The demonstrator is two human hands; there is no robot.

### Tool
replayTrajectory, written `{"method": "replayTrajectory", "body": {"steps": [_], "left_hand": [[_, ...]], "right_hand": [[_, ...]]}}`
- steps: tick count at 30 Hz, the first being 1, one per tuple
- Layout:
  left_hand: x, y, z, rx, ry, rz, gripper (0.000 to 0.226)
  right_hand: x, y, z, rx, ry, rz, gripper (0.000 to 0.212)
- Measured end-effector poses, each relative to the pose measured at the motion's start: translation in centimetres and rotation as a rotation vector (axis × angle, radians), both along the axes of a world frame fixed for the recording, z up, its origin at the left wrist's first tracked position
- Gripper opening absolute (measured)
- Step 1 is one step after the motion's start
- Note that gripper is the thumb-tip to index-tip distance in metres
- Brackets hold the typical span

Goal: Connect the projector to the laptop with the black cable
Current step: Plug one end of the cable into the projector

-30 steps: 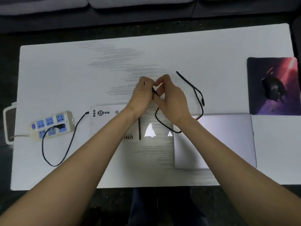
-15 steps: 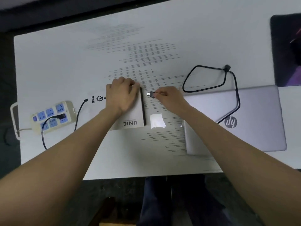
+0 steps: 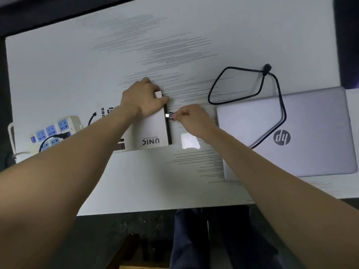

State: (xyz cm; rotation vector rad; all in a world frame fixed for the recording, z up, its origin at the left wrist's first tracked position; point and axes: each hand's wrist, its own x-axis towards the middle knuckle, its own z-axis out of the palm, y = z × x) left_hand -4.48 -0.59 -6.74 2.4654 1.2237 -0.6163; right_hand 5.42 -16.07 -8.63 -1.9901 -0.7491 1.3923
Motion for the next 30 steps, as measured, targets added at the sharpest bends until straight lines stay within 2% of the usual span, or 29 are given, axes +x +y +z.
{"method": "replayTrajectory", "body": {"steps": [6,11,15,30], "left_hand": [[-0.1,0.5,-0.3,-0.075,0.007,0.042,0.042],[-1.2,1.0,0.6,-0.119,-0.083,0.111,0.03],[-2.1,1.1,1.3,-0.19,-0.17,0.152,0.033],[-2.7,1.5,2.0,-0.176,-0.288,0.206,0.038]], "right_hand": [[-0.2,-0.2,0.1,0.019,0.04,-0.025,0.025],[0.1,-0.4,1.3,0.059,0.032,-0.013,0.027],[-0.3,-0.6,2.4,0.118,0.061,-0.008,0.024],[-1.4,0.3,4.4,0.152,0.046,0.041,0.024]]}}
